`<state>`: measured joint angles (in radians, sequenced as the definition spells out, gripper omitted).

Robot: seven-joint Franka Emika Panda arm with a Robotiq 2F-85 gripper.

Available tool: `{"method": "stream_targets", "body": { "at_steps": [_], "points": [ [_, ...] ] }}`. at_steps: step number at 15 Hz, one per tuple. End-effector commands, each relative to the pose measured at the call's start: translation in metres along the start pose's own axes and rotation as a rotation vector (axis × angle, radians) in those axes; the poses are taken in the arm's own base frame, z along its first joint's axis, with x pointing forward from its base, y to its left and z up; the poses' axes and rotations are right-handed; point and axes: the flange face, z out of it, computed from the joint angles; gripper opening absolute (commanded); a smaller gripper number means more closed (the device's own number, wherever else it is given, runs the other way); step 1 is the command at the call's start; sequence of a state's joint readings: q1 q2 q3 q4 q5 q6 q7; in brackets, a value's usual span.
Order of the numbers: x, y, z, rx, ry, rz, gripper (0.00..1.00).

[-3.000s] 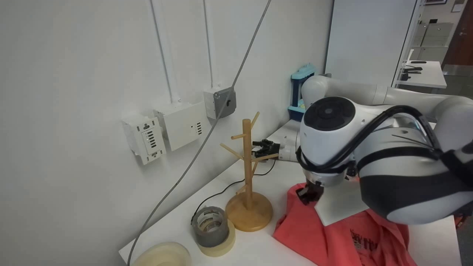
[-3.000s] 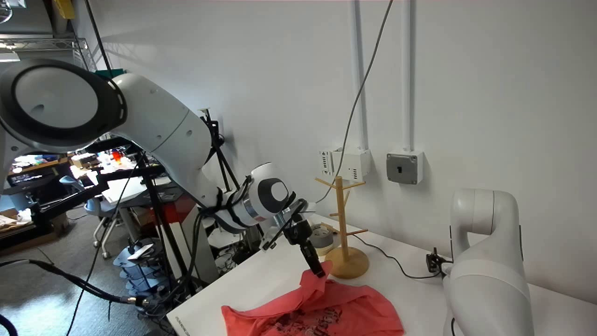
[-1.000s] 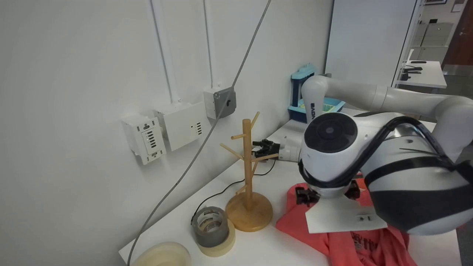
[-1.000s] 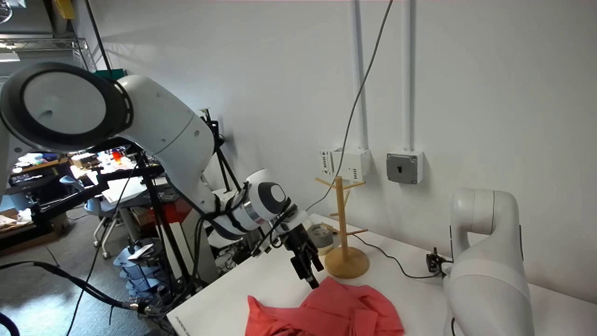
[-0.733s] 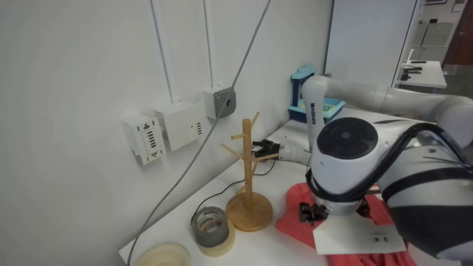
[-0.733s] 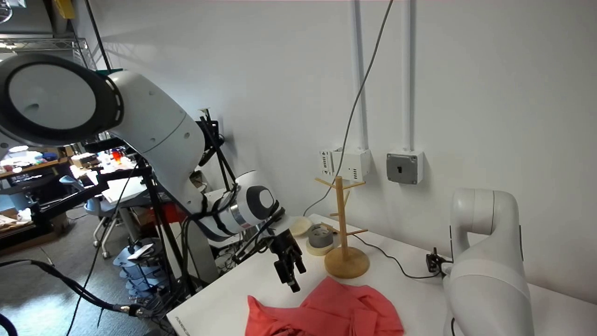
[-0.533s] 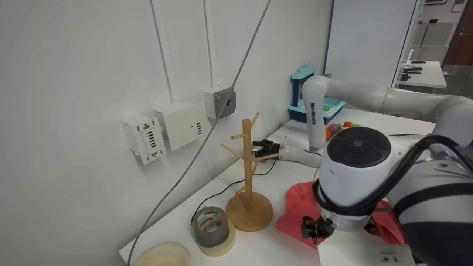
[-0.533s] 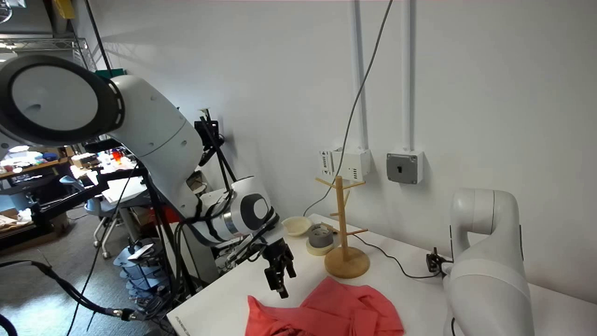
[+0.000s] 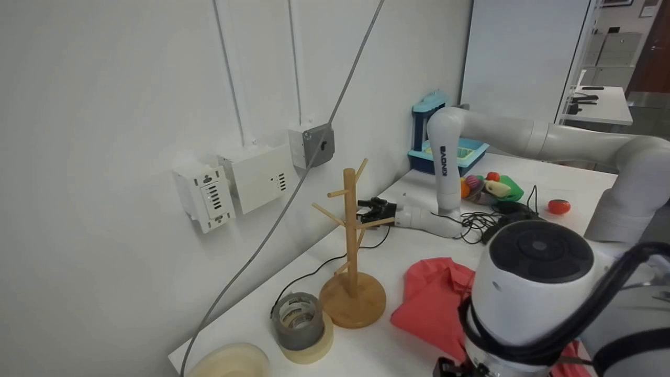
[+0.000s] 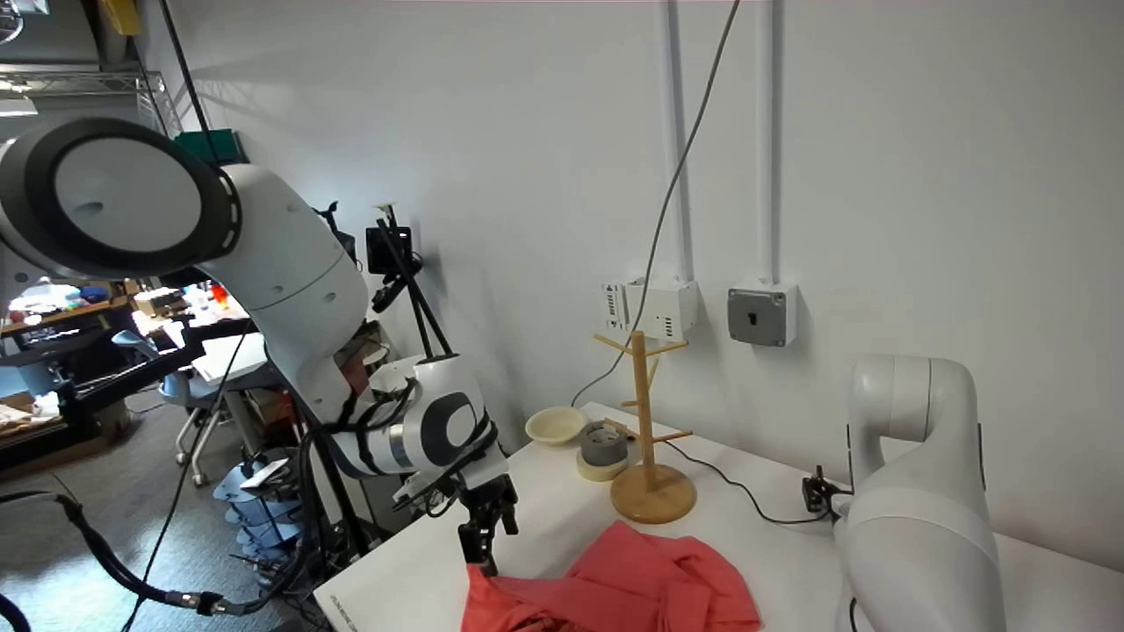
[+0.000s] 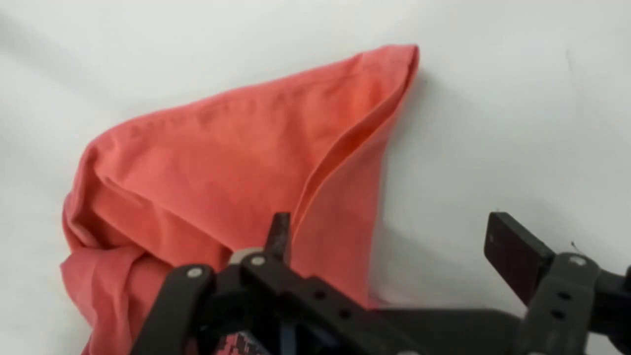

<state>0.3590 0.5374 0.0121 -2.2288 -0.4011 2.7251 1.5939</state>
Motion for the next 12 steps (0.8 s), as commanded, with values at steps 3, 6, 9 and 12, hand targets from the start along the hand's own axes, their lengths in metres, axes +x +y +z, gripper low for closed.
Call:
{"method": "stream_targets", "body": {
  "at_steps": [3,6,9,12],
  "points": [
    [-0.021,0.004,0.013,0.042,-0.028,0.015,0.97],
    [-0.026,0.008,0.016,0.049,-0.030,0.030,1.00],
    [-0.034,0.014,0.014,0.032,-0.029,0.031,1.00],
    [-0.043,0.014,0.017,0.024,-0.031,0.027,1.00]
  ]
}}
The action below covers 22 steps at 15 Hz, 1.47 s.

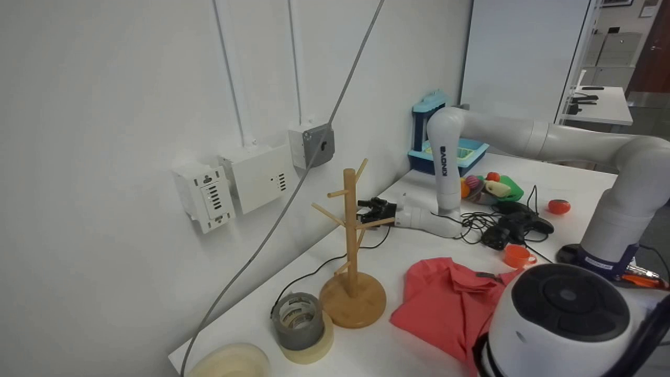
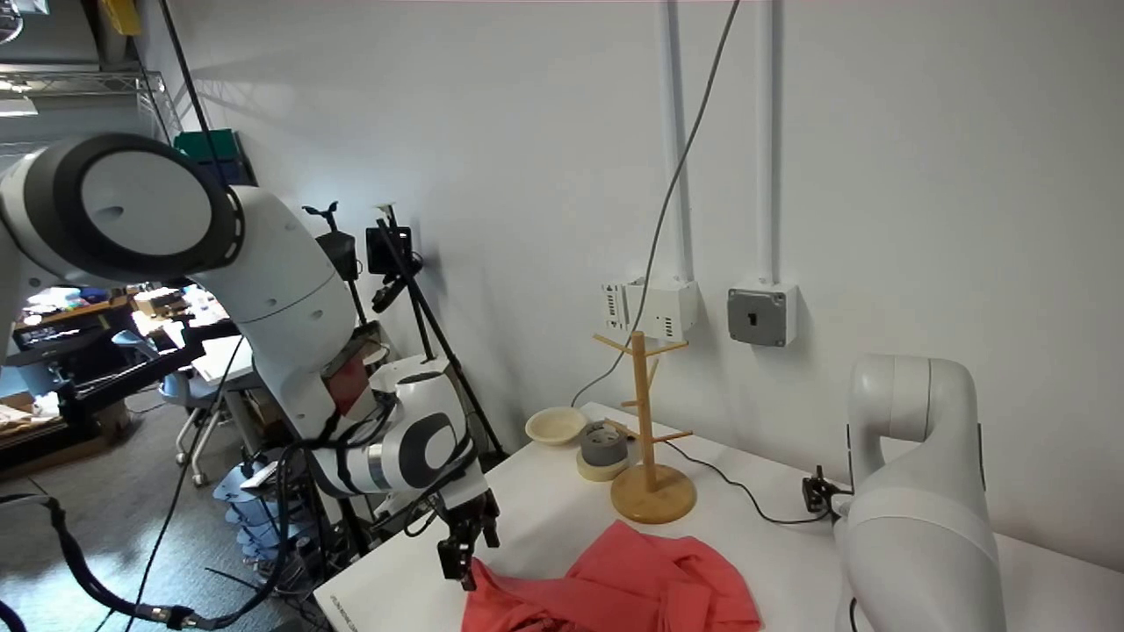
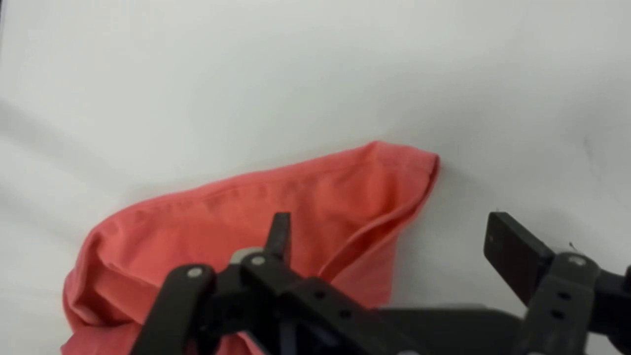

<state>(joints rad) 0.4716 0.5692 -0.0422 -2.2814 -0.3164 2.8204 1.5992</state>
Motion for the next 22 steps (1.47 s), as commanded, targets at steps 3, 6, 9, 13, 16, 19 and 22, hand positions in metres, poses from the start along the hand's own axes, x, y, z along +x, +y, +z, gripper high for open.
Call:
{"method": "stream_targets", "body": {
  "at_steps": [3,6,9,13,16,19,22],
  "points": [
    [-0.010,0.005,-0.001,0.012,-0.008,0.026,0.72],
    [-0.011,0.004,-0.003,0.014,-0.005,0.028,0.53],
    [-0.007,0.006,-0.004,0.017,0.003,0.035,0.31],
    [0.001,0.008,-0.007,0.019,0.022,0.038,0.01],
    [0.004,0.014,-0.012,0.010,0.025,0.011,0.00],
    [0.004,0.029,-0.022,-0.058,0.002,-0.110,0.01],
    [0.011,0.052,-0.037,-0.173,-0.009,-0.253,0.01]
  ]
}}
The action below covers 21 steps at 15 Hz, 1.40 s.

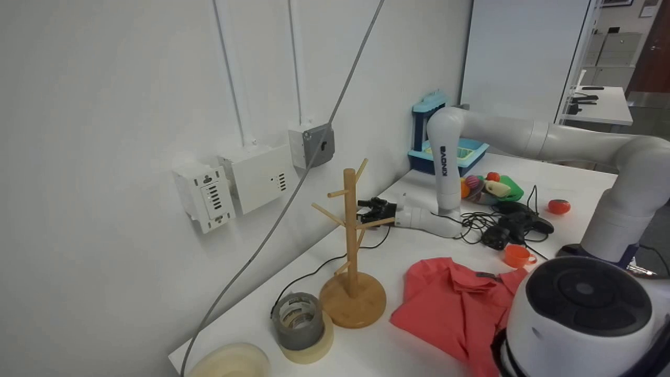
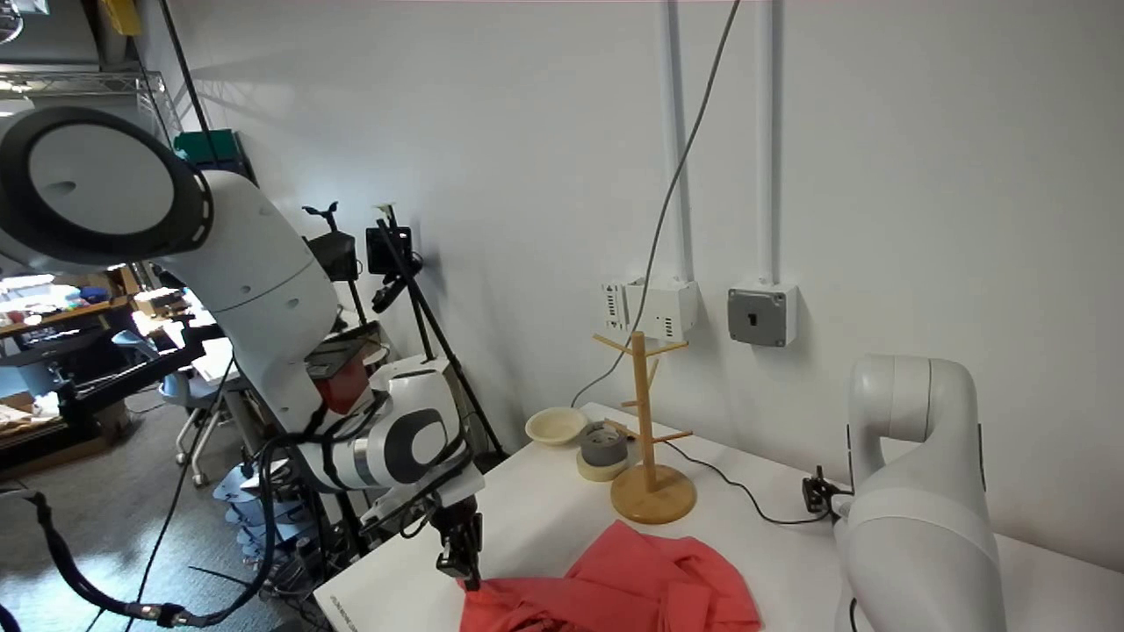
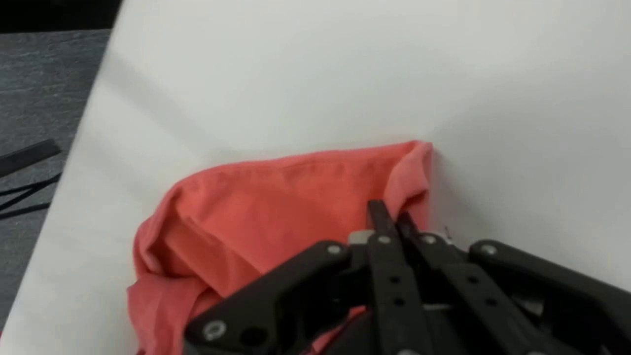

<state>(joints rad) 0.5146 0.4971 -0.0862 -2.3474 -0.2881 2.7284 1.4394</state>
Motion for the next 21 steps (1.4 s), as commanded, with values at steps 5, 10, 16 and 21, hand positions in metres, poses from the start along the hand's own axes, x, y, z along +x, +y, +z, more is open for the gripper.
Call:
{"method": "stream_targets", "body": {
  "at_steps": [5,10,16,21],
  "points": [
    [0.051,0.080,-0.054,-0.348,0.076,-0.232,0.01],
    [0.103,0.115,-0.070,-0.535,0.249,-0.206,0.01],
    [0.132,0.141,-0.049,-0.688,0.330,-0.147,0.01],
    [0.137,0.150,-0.027,-0.745,0.344,-0.072,0.28]
  ]
}}
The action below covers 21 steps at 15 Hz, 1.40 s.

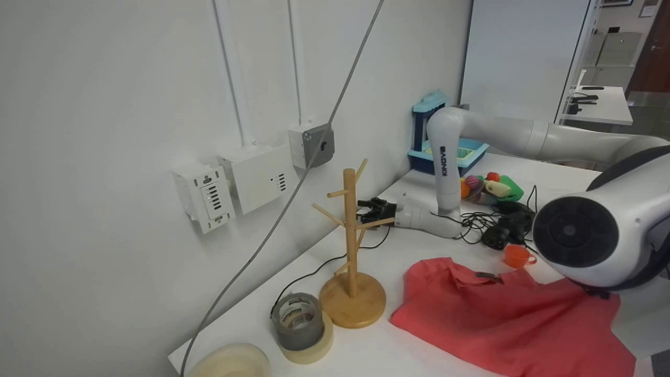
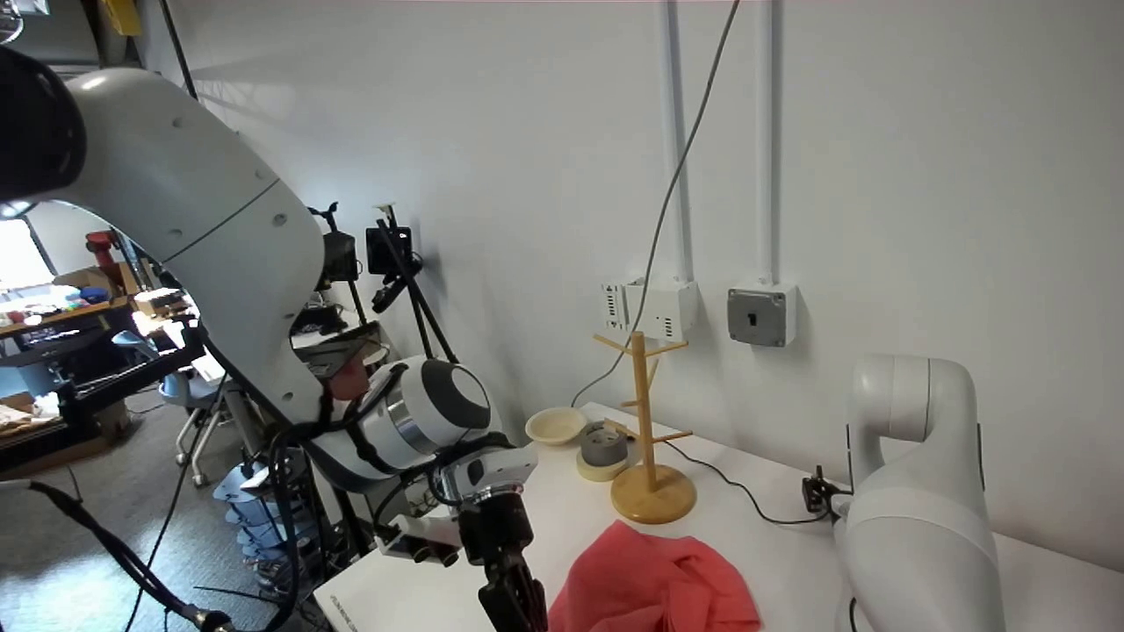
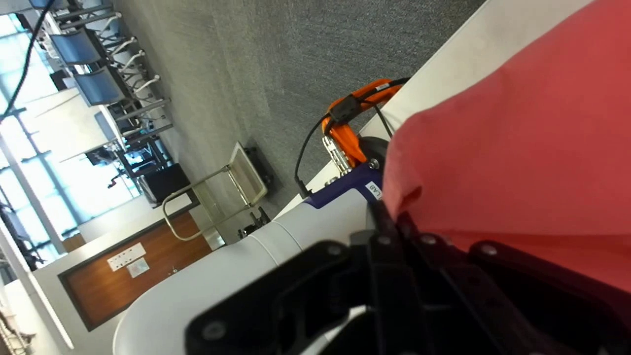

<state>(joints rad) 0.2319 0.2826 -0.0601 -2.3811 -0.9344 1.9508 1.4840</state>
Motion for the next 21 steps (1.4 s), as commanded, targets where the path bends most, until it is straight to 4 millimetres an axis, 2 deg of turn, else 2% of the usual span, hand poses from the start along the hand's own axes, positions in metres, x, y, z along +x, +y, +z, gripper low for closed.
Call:
{"method": "stream_targets", "body": {
  "at_steps": [1,5,7,10,16,17,21],
  "points": [
    [0.000,-0.008,0.014,-0.046,-0.007,0.043,0.30],
    [-0.007,-0.013,0.010,-0.021,-0.001,0.078,0.58],
    [-0.006,-0.012,0.000,0.015,0.012,0.109,0.73],
    [0.003,-0.012,-0.021,0.160,-0.003,0.131,0.97],
    [0.035,-0.002,-0.058,0.508,0.038,0.140,1.00],
    [0.026,-0.017,-0.054,0.422,0.018,0.149,1.00],
    [0.036,-0.011,-0.059,0.486,0.022,0.158,1.00]
  ]
}}
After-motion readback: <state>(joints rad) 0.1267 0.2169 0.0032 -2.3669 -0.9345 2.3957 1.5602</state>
